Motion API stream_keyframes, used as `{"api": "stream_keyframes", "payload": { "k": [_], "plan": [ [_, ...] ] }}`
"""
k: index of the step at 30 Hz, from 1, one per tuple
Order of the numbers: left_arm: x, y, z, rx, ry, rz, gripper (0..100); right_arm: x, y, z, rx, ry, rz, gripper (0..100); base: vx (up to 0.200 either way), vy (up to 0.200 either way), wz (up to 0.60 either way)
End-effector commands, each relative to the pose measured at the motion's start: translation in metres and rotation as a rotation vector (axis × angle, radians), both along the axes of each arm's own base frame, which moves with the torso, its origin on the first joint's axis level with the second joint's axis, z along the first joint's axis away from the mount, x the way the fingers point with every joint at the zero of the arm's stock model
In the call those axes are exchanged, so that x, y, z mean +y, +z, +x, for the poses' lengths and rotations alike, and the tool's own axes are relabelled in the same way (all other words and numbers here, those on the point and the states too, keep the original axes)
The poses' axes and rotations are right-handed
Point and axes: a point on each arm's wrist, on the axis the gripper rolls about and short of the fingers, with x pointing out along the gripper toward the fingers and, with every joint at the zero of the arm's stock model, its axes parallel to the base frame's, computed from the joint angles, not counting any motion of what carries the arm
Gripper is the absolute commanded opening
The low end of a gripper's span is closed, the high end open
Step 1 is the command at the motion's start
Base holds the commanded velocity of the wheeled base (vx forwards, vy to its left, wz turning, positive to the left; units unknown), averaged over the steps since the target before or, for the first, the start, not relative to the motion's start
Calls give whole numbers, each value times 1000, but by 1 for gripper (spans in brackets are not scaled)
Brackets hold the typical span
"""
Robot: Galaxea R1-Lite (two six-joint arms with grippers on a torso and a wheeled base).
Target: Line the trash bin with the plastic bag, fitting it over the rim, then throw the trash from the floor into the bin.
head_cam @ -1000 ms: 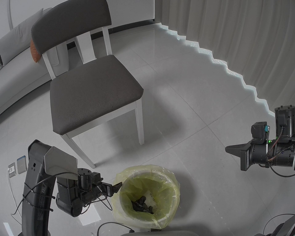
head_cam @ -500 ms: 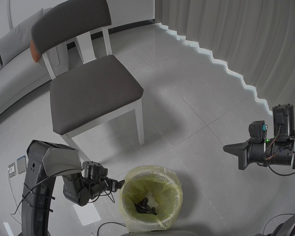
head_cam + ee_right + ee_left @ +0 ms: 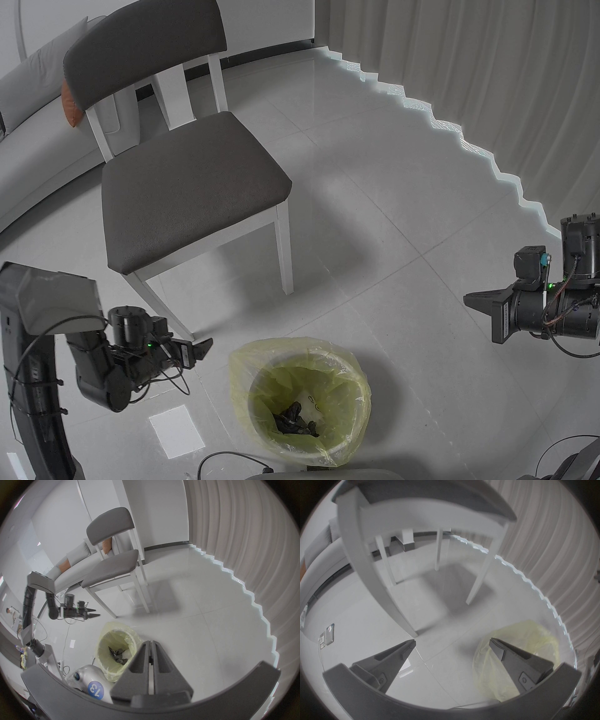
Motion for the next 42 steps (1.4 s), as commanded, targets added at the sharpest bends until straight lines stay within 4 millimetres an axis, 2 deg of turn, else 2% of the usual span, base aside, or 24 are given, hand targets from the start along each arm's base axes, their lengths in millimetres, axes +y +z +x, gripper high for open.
{"api": "stream_keyframes", "payload": {
  "k": [1,5,9,11,12,15,19,20,21,24,26,27,29,30,31,40,42],
  "plan": [
    [34,82,-60,-197,24,-138,100,-15,4,-27,-57,-87,-10,0,0,0,0],
    [41,114,-97,-290,42,-206,100,-27,8,-57,-117,-100,10,0,0,0,0],
    [42,140,-143,-408,35,-218,100,-45,9,-90,-202,-186,18,0,0,0,0],
    [42,140,-145,-412,34,-220,100,-45,8,-91,-205,-191,19,0,0,0,0],
    [41,155,-168,-500,22,-232,100,-56,2,-114,-251,-239,27,0,0,0,0],
    [43,169,-198,-556,37,-233,100,-71,-10,-149,-336,-291,64,0,0,0,0],
    [46,179,-228,-565,70,-228,100,-82,-18,-179,-413,-340,90,0,0,0,0],
    [46,180,-229,-568,70,-228,100,-82,-19,-180,-415,-343,90,0,0,0,0],
    [44,188,-246,-582,67,-248,100,-85,-22,-194,-448,-353,103,0,0,0,0],
    [42,199,-276,-562,66,-280,100,-90,-32,-215,-484,-356,125,0,0,0,0],
    [42,197,-287,-530,70,-285,100,-91,-35,-223,-499,-359,137,0,0,0,0],
    [41,190,-302,-491,73,-286,100,-92,-41,-231,-506,-364,148,0,0,0,0],
    [40,185,-317,-503,59,-290,100,-91,-44,-239,-525,-359,170,0,0,0,0],
    [40,185,-317,-503,59,-290,100,-91,-44,-239,-525,-359,170,0,0,0,0],
    [40,180,-327,-527,43,-294,100,-90,-47,-242,-530,-363,193,0,0,0,0],
    [41,165,-356,-603,43,-295,100,-88,-45,-244,-541,-462,214,0,0,0,0],
    [41,159,-359,-606,62,-288,100,-83,-51,-247,-552,-432,218,0,0,0,0]
  ]
}}
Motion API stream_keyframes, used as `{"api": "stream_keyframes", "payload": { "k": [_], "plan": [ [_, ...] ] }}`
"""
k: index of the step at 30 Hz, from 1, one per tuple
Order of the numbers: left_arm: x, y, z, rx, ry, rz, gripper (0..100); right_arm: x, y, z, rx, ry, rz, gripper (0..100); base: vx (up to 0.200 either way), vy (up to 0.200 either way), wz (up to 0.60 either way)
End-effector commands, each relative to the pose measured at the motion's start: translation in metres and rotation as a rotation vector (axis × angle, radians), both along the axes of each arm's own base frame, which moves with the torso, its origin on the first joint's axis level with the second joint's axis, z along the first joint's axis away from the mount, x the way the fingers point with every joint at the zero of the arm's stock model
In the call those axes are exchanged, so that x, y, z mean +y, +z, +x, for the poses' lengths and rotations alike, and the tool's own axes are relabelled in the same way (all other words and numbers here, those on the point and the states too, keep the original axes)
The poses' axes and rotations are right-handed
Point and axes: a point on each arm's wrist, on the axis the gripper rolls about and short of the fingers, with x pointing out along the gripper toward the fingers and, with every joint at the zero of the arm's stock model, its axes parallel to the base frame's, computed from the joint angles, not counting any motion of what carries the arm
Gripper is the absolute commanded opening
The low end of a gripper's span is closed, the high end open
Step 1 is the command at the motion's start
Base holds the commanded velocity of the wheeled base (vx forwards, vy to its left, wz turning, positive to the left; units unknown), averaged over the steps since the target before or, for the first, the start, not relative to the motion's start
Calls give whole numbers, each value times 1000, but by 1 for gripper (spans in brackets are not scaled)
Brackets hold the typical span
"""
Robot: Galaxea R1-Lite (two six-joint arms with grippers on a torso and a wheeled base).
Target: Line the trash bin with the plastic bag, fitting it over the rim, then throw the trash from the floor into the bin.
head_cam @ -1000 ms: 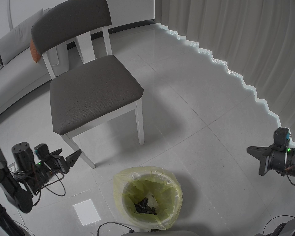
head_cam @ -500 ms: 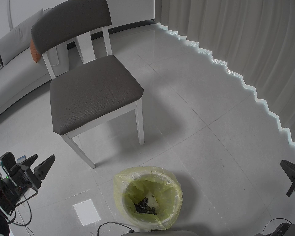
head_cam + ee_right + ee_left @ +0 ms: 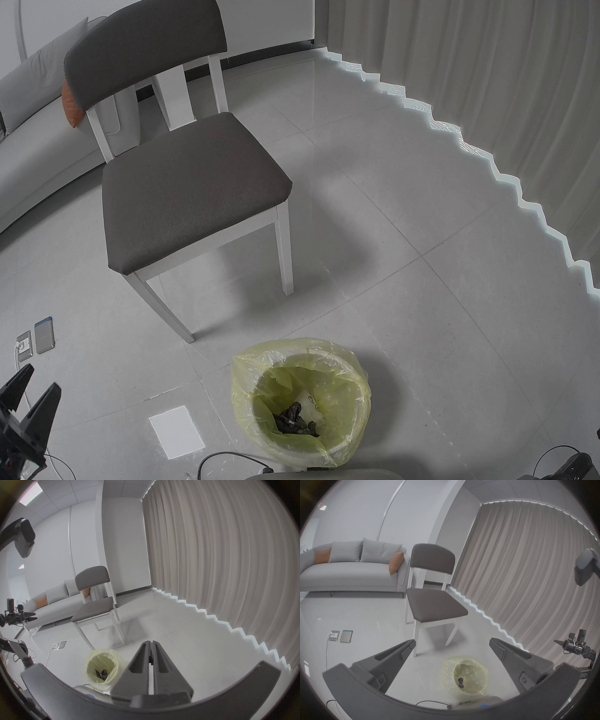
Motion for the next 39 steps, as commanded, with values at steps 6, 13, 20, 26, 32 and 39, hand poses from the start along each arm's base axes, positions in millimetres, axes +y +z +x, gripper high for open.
{"api": "stream_keyframes", "payload": {
  "k": [6,13,20,26,32,39],
  "plan": [
    [1,-18,-48,-196,90,3,100,5,-51,-15,-28,-28,2,0,0,0,0],
    [4,-53,-33,-96,200,140,100,5,-66,-5,-70,-41,-37,0,0,0,0],
    [6,-72,-27,-54,282,173,100,4,-67,-5,-82,-58,-107,0,0,0,0],
    [8,-73,-27,-47,357,212,100,3,-67,-5,-71,-123,-74,0,0,0,0],
    [8,-74,-26,-44,360,241,100,-3,-67,-5,-83,-392,-36,0,0,0,0],
    [8,-74,-26,-46,360,242,100,-2,-68,-5,-78,-338,-43,0,0,0,0]
  ]
}}
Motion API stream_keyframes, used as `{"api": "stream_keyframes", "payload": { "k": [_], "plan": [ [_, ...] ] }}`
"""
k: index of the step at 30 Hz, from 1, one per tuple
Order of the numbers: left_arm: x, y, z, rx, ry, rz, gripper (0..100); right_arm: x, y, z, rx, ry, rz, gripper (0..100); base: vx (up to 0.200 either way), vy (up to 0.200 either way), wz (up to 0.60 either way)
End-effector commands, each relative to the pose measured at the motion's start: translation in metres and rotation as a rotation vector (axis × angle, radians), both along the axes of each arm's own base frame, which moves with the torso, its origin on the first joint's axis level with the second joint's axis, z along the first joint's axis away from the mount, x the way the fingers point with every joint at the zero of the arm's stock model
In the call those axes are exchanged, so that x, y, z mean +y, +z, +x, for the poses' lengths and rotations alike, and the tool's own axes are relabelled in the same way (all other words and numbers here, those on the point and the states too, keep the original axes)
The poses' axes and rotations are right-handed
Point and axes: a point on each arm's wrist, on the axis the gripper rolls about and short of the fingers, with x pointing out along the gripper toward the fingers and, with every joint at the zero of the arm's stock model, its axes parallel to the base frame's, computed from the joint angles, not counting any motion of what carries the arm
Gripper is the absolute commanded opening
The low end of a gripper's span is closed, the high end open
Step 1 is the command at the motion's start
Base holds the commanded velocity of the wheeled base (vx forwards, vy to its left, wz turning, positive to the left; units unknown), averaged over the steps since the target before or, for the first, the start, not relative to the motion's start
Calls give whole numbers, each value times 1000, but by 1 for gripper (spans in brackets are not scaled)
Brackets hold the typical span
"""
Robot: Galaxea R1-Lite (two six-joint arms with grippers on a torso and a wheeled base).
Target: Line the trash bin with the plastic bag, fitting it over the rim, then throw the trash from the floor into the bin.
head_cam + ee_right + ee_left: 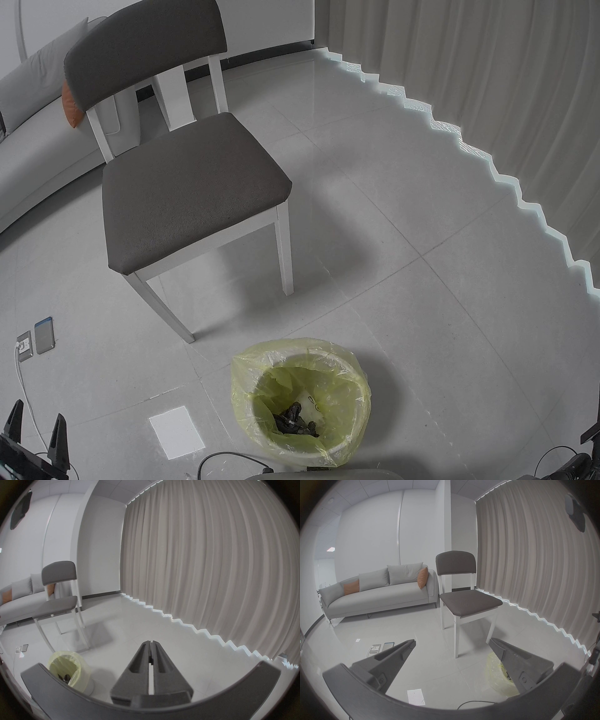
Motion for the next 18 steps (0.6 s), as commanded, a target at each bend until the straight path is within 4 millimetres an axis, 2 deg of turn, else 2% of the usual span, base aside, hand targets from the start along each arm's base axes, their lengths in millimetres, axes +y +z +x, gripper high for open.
{"api": "stream_keyframes", "payload": {
  "k": [1,6,8,12,18],
  "plan": [
    [0,0,-1,-8,2,3,100,1,-5,1,7,44,-4,0,0,0,0],
    [0,0,-1,-11,0,-15,100,2,-5,1,1,73,18,0,0,0,0],
    [0,0,-1,-13,-3,-17,100,3,-5,1,-7,134,58,0,0,0,0],
    [0,0,-1,-15,-1,-15,100,5,-11,2,72,214,4,0,0,0,0],
    [0,0,-1,-13,-6,-19,100,5,-11,2,75,237,3,0,0,0,0]
  ]
}}
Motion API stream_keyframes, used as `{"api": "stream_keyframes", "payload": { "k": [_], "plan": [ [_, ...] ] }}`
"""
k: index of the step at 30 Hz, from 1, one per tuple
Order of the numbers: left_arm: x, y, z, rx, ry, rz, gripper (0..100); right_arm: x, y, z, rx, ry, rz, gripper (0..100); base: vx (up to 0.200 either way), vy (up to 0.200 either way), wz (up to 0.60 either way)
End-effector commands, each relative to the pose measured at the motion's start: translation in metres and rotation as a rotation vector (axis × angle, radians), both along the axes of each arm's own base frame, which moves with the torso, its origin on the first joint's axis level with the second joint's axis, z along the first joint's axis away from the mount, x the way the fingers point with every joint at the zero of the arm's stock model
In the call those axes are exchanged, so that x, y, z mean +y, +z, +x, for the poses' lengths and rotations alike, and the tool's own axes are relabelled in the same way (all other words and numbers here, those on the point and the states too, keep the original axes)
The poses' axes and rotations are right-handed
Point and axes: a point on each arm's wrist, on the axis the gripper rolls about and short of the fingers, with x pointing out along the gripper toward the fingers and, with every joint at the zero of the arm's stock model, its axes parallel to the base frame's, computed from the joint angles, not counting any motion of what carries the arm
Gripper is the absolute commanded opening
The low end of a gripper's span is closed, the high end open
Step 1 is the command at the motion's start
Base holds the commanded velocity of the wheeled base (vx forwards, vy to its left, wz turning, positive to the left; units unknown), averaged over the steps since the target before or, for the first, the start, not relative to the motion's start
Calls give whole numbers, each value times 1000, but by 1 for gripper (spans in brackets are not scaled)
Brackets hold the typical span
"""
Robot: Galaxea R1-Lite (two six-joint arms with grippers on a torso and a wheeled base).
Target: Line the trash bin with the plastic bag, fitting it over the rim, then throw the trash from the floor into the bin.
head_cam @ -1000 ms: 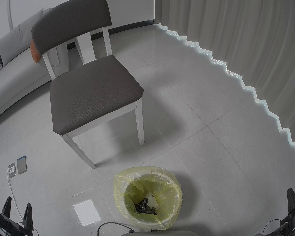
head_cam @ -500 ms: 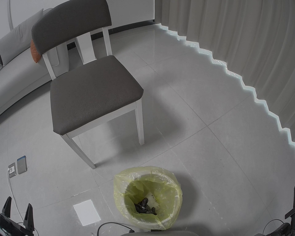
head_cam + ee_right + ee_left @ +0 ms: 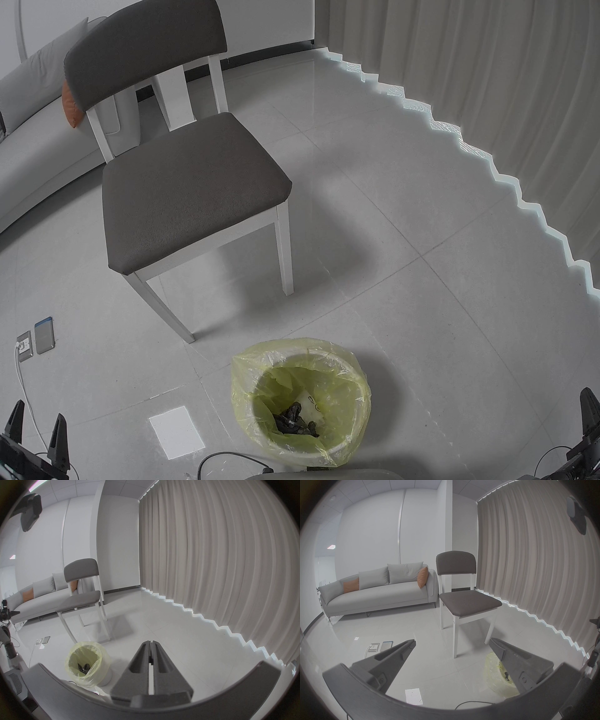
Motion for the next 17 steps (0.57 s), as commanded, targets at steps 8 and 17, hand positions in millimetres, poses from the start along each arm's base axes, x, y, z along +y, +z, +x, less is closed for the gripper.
{"api": "stream_keyframes", "payload": {
  "k": [8,17],
  "plan": [
    [0,0,-1,-10,-2,-6,100,0,-5,1,11,-20,-1,0,0,0,0],
    [0,0,-1,-13,-2,-12,100,0,-5,1,11,-20,2,0,0,0,0]
  ]
}}
